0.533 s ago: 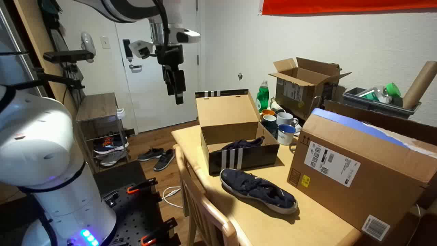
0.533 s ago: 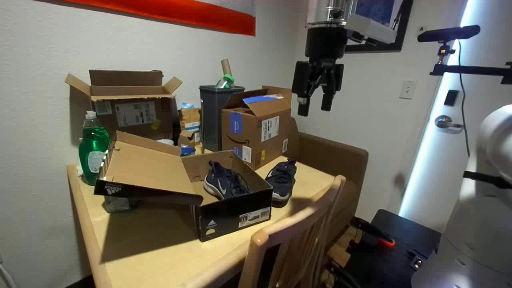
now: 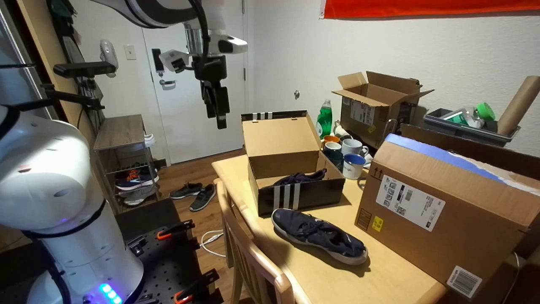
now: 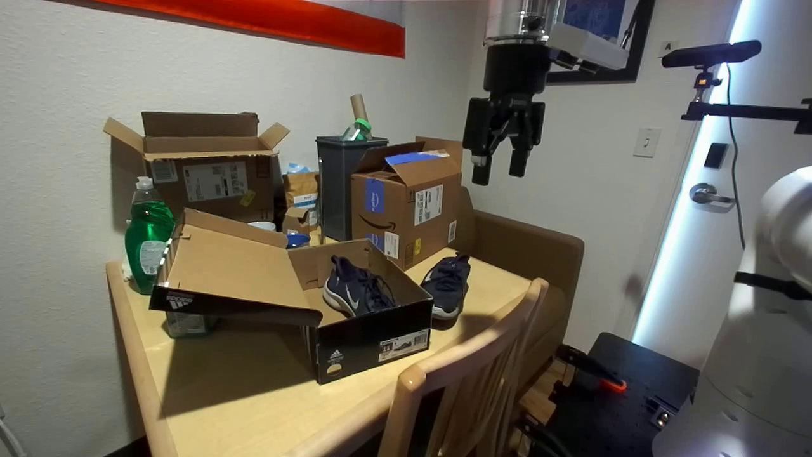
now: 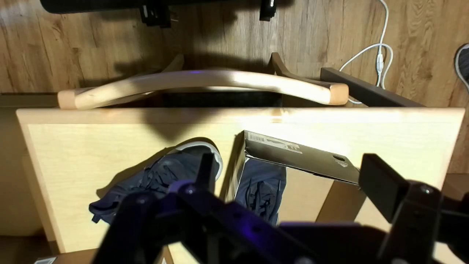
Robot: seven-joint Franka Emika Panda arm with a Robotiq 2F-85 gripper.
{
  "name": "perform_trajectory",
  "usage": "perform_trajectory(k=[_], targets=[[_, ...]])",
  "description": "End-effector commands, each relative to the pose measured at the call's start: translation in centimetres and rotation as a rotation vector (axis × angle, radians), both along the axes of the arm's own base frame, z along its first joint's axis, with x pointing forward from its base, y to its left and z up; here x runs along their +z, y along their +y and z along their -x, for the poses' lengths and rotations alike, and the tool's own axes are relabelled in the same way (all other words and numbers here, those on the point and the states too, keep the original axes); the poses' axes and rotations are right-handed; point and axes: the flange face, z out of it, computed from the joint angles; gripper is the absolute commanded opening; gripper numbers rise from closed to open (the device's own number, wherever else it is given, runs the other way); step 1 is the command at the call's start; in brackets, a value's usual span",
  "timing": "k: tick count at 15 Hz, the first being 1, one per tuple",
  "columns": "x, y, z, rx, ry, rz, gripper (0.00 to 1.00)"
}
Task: Take the shoe from the box and put it on the table
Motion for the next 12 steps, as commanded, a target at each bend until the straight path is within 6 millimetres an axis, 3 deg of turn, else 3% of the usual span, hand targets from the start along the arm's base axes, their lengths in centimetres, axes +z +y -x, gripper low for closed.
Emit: perform_trajectory(k=[1, 6, 12], targets=[[0.1, 0.0, 0.0, 0.000, 0.001, 0.000, 1.00], [0.4, 0.2, -0.6, -0.017, 0.000, -0.012, 1.00], [3.6, 0.7, -3.6, -0.058, -0.039, -0.026, 1.00]])
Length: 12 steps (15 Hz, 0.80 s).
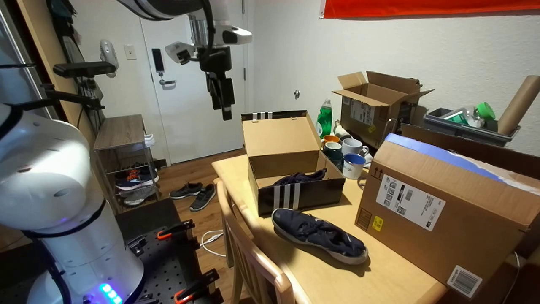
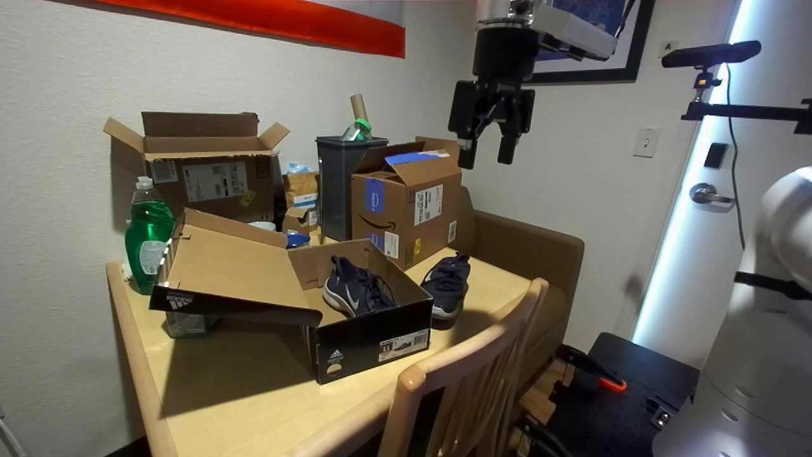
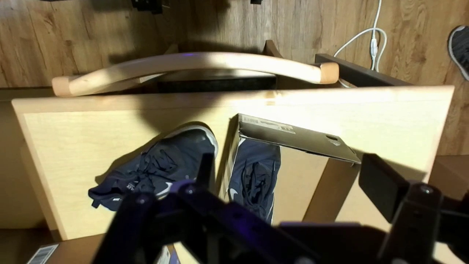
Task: Take the shoe from the box and put it on the table
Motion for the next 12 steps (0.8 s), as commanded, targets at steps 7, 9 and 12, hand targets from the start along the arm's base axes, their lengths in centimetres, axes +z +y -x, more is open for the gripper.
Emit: perform_trajectory(k=[7, 9, 12], targets=[[5.2, -1.6, -9.2, -0.028, 0.065, -0.067, 1.00], [5.0, -1.9, -11.6, -0.032, 0.100, -0.078, 1.00], [4.4, -2.0, -14.5, -0.019, 0.156, -0.089, 1.00]])
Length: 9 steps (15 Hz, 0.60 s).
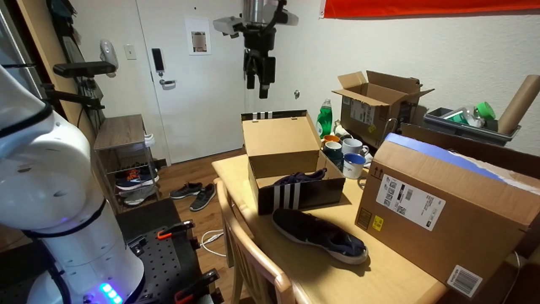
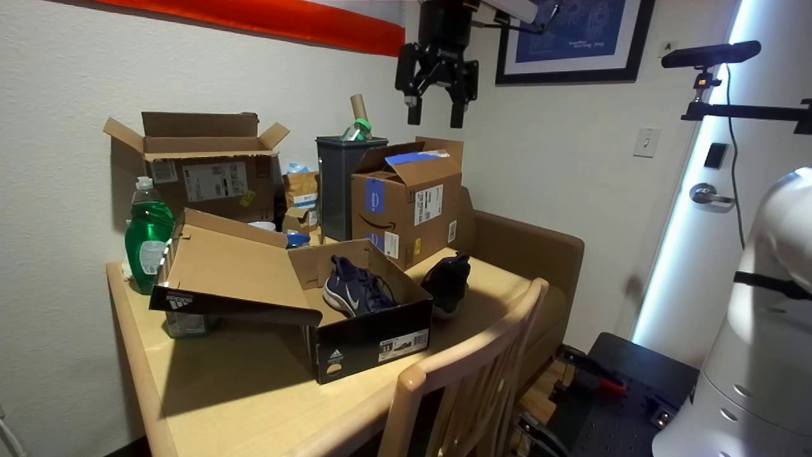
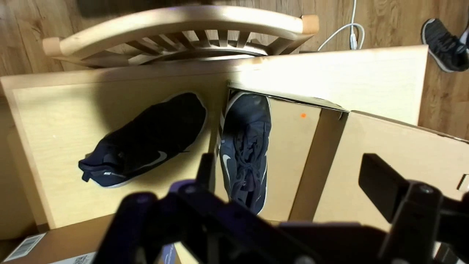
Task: Take the shoe from the box and put it on the table
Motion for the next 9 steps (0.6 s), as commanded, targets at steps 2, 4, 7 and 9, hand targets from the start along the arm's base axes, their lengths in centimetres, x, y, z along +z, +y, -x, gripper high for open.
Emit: perform_trajectory(k=[2, 4, 7, 9], targets=[[-0.7, 0.0, -4.8, 0.020, 0.110, -0.038, 1.00], [-1.4, 0.1, -5.9, 0.031, 0.140, -0.045, 1.00], [-2.1, 0.2, -5.7, 0.015, 0.123, -0.022, 1.00], [-2.1, 0.1, -6.0, 0.014, 0.126, -0.023, 1.00]])
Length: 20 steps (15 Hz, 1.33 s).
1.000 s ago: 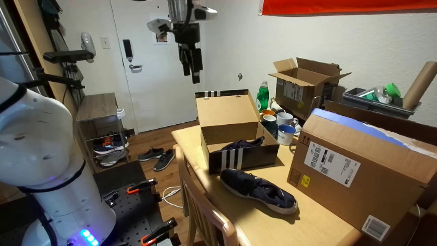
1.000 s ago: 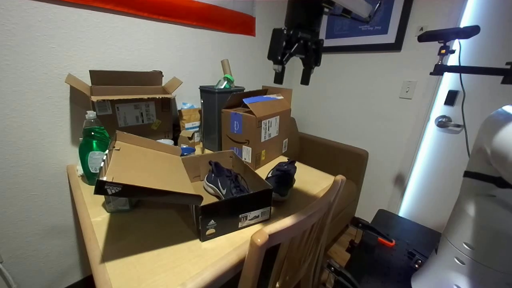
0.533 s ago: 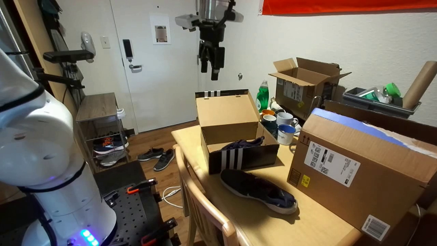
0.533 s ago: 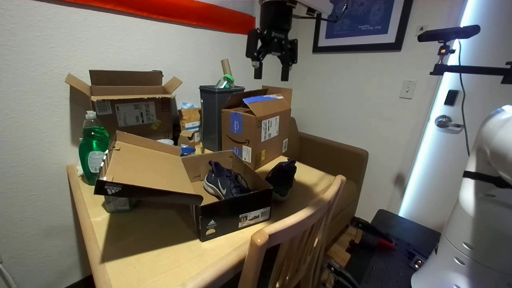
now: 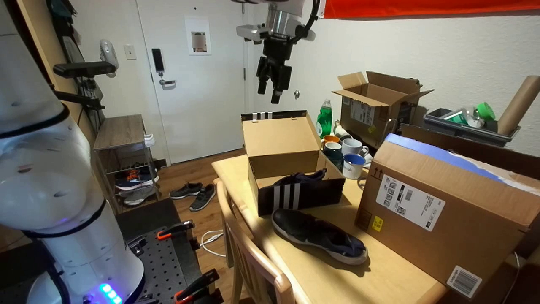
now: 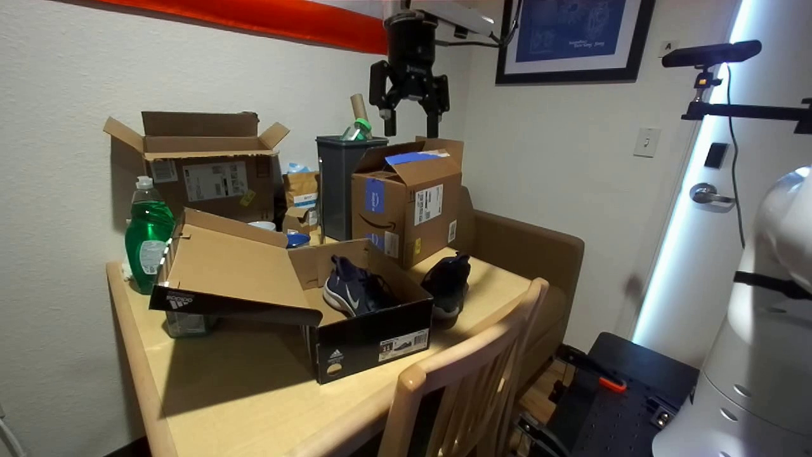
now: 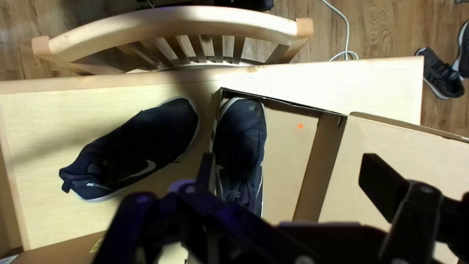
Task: Take the shoe from the box and put it on the table
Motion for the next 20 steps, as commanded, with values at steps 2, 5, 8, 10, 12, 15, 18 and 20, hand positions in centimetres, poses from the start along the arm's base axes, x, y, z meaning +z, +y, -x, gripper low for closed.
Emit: perform_trajectory(k=[2, 5, 8, 10, 12, 15, 18, 20], targets=[[0.2, 0.0, 0.0, 0.000, -0.001, 0.000, 1.00], [-0.6, 0.3, -0.7, 0.005, 0.013, -0.012, 1.00], [-2.8, 0.9, -2.3, -0.006, 0.029, -0.024, 1.00], [-4.7, 1.4, -3.4, -0.002, 0.051, -0.035, 1.00], [-6.6, 1.6, -4.1, 0.002, 0.066, -0.039, 1.00], [-9.1, 2.2, -4.7, -0.009, 0.051, -0.019, 1.00], [-11.6, 3.3, -5.2, 0.000, 0.020, -0.001, 1.00], [-13.4, 3.8, -5.5, 0.001, 0.000, 0.014, 1.00]])
